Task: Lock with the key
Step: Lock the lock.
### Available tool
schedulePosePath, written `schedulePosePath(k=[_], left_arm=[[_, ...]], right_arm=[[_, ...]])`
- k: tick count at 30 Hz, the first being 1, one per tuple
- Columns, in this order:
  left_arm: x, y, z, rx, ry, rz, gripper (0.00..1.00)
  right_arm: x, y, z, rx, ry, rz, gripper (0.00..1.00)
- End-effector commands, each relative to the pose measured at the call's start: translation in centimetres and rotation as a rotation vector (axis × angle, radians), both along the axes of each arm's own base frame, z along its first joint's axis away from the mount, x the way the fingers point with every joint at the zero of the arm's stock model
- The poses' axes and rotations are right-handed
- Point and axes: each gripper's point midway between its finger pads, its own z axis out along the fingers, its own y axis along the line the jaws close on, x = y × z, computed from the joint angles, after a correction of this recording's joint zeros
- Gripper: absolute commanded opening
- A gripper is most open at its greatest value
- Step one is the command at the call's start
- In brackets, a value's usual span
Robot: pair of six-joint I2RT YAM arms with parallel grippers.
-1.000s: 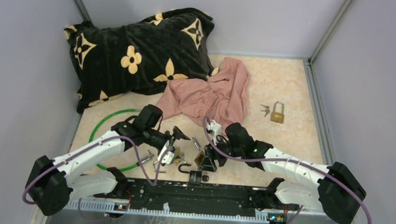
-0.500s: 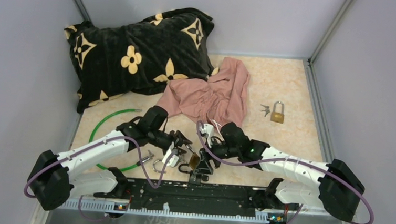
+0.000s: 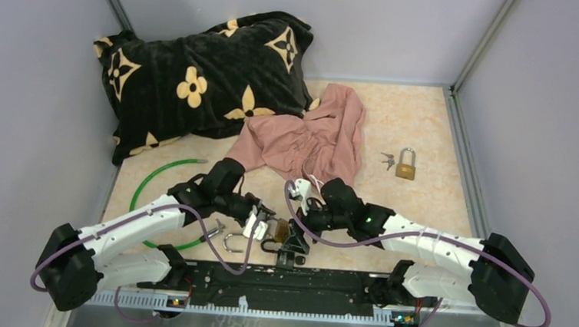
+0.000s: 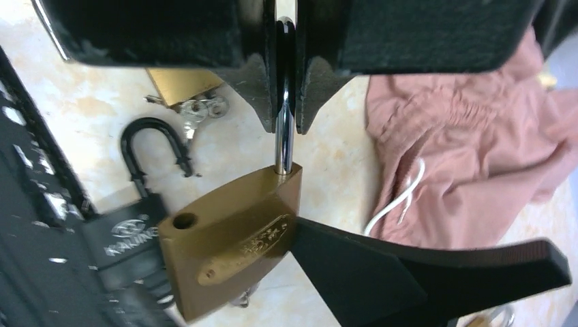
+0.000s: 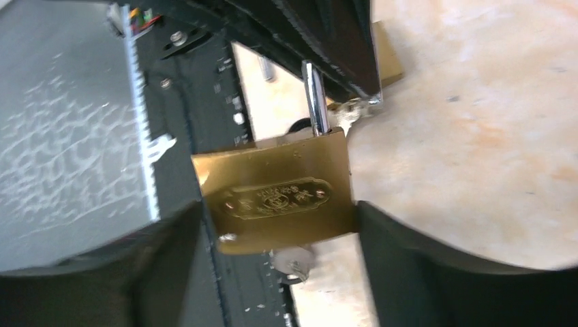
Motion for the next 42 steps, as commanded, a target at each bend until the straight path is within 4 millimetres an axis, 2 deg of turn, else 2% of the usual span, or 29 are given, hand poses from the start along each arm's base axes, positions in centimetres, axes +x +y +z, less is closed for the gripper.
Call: schedulePosePath(k=[1,3,7,11,14,18,21,26,29,36,42], left_arm=[[3.6,-1.2,5.2,-0.162,-0.039,0.231,0.00],[3.6,-1.1,6.6,-0.203,-0.010,0.279,0.00],[2.2,-0.8,8.5,-0.255,0.110,0.319,0.00],[0.8,-0.5,10.4,-0.303,0.281,0.377,0.00],[-0.5,-0.2,12.6,-0.370,0.430,0.384,0.00],[-1.5,0.3,15.3,-0.468,0.596,0.361,0.00],[-1.7,0.7,16.7,-0.543,0.643,0.341,0.00],[-2.1,1.0,16.4,-0.566,0.663,0.327,0.00],[-2.5,1.0,16.3,-0.574,0.687,0.310,0.00],[-2.9,1.1,16.2,-0.570,0.694,0.297,0.00],[-3.0,1.0,16.1,-0.575,0.701,0.293,0.00]], right_arm=[[3.4,0.5,3.6,0.084,-0.151,-0.155,0.97],[3.6,0.0,3.8,0.093,-0.175,-0.175,0.98],[3.8,-1.0,5.0,0.158,-0.207,-0.196,0.98],[3.7,-2.1,7.2,0.332,-0.159,-0.169,0.98],[3.9,-2.8,8.9,0.417,-0.210,-0.151,0.98],[2.7,-2.3,11.3,0.499,-0.283,-0.040,0.98],[1.7,-1.4,12.5,0.559,-0.254,0.040,0.95],[2.5,-0.5,13.3,0.592,-0.208,0.016,0.92],[3.2,0.2,14.6,0.638,-0.224,-0.004,0.93],[4.1,1.6,15.6,0.623,-0.263,0.005,0.93],[2.9,2.9,15.3,0.605,-0.235,0.072,0.68]])
